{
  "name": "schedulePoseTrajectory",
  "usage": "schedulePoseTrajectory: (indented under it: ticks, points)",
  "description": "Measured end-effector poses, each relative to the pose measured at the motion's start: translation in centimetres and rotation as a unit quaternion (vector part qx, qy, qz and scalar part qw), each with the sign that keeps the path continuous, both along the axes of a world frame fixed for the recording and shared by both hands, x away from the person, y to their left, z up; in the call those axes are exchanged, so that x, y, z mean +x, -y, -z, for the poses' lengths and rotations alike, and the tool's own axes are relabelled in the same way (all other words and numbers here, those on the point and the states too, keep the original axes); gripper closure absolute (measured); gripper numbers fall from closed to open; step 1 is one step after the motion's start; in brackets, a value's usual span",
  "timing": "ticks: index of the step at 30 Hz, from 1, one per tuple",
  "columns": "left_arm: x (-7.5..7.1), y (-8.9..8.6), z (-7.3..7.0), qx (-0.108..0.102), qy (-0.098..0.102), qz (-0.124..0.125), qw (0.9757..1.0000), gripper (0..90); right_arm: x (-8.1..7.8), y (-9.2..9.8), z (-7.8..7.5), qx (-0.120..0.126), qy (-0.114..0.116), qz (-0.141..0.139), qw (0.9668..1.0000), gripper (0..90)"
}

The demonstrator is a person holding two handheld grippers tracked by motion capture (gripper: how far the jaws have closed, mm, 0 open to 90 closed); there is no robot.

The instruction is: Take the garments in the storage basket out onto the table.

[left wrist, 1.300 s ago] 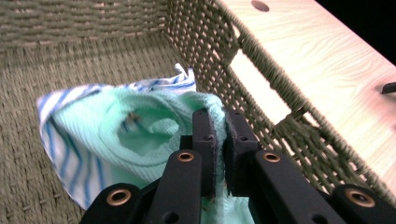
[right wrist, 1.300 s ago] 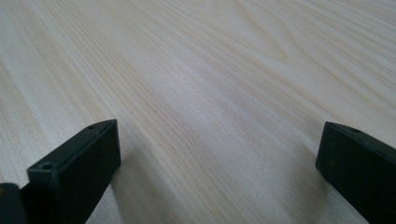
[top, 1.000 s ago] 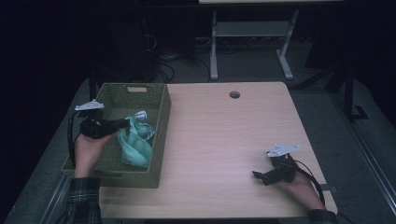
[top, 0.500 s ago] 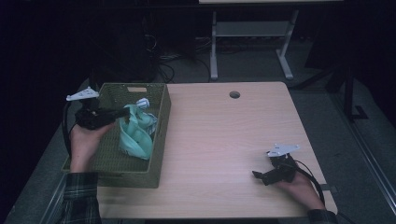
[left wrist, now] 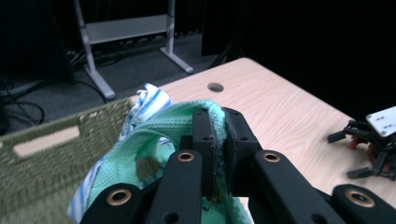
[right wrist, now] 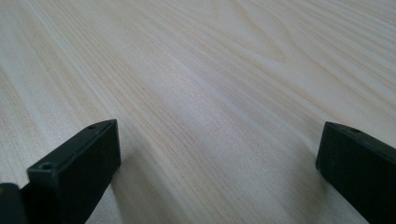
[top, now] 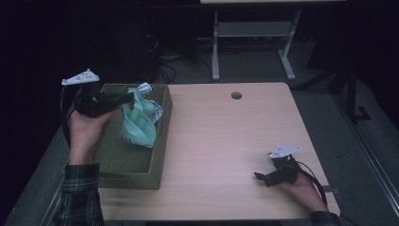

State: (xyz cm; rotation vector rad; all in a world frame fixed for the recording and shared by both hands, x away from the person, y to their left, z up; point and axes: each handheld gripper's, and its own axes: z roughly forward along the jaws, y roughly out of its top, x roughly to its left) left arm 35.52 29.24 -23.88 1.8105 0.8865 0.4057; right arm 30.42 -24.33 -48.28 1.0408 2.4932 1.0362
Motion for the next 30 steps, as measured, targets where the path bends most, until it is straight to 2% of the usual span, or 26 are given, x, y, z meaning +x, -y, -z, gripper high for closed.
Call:
schedulePoseTrajectory:
  ticks: [6, 11, 14, 22, 30]
  points:
    - [-0.1, 1.1, -1.3, -0.009, 0.013, 0.019, 0.9997, 84.1, 0.0, 0.0, 0.0, 0.0, 0.0, 0.0, 1.0, 0.0]
    - [0.0, 2.5, -2.1, -0.007, 0.021, 0.036, 0.9991, 84.1, 0.0, 0.0, 0.0, 0.0, 0.0, 0.0, 1.0, 0.0]
    - [0.1, 3.6, -2.4, -0.016, 0.026, 0.05, 0.9983, 84.1, 0.0, 0.0, 0.0, 0.0, 0.0, 0.0, 1.0, 0.0]
    - [0.4, 6.1, -2.3, -0.02, 0.027, 0.071, 0.9969, 84.1, 0.0, 0.0, 0.0, 0.0, 0.0, 0.0, 1.0, 0.0]
    - [0.8, 9.1, -2.0, -0.021, 0.031, 0.103, 0.994, 84.1, 0.0, 0.0, 0.0, 0.0, 0.0, 0.0, 1.0, 0.0]
